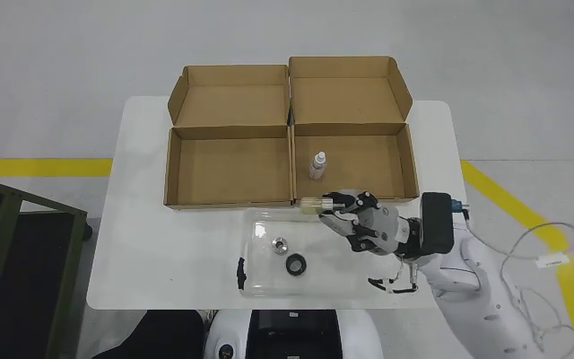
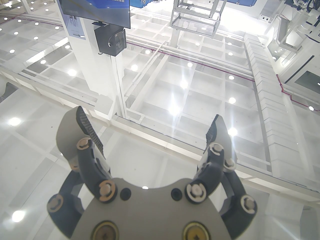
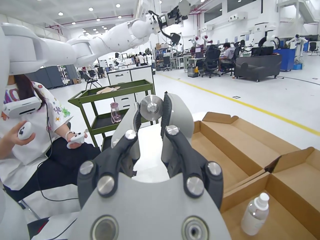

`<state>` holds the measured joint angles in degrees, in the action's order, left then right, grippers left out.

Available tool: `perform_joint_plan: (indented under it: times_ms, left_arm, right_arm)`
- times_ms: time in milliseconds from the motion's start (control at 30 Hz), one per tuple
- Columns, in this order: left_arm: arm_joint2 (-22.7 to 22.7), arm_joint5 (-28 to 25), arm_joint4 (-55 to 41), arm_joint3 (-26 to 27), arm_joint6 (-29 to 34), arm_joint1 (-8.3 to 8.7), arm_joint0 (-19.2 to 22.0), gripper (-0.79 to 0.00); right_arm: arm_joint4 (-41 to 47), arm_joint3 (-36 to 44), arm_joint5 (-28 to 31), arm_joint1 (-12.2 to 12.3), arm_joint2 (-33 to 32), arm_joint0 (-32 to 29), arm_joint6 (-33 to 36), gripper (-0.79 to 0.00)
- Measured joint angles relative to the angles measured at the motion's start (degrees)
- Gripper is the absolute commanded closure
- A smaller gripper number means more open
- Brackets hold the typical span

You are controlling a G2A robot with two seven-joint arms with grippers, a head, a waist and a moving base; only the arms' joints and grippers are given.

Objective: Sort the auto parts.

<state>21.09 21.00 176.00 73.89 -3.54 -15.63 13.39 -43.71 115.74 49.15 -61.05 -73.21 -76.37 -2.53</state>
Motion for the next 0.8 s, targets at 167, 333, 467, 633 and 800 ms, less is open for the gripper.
perform_joint_plan:
  times_ms: [167, 333, 467, 633, 800]
  left_arm:
    - [0.00, 0.00, 0.00, 0.00, 0.00, 0.00, 0.00, -0.785]
    - [0.00, 0.00, 0.00, 0.00, 0.00, 0.00, 0.00, -0.785]
    - [0.00, 0.00, 0.00, 0.00, 0.00, 0.00, 0.00, -0.785]
    - [0.00, 0.00, 0.00, 0.00, 0.00, 0.00, 0.00, -0.785]
    - [0.00, 0.00, 0.00, 0.00, 0.00, 0.00, 0.00, -0.785]
  right_arm:
    - [1.25, 1.43, -1.61, -0.20, -0.90, -0.26, -1.88, 0.000]
    - [1.71, 2.24, -2.14, -0.38, -1.63, -0.73, -3.71, 0.000]
    - [1.04, 2.34, -1.86, -0.46, -1.76, -0.63, -3.30, 0.000]
    - [-1.45, 2.60, -3.84, -0.57, -2.26, 0.09, -2.12, 0.000]
    - [-3.46, 0.96, -5.80, -0.68, -2.52, 0.67, -0.76, 0.000]
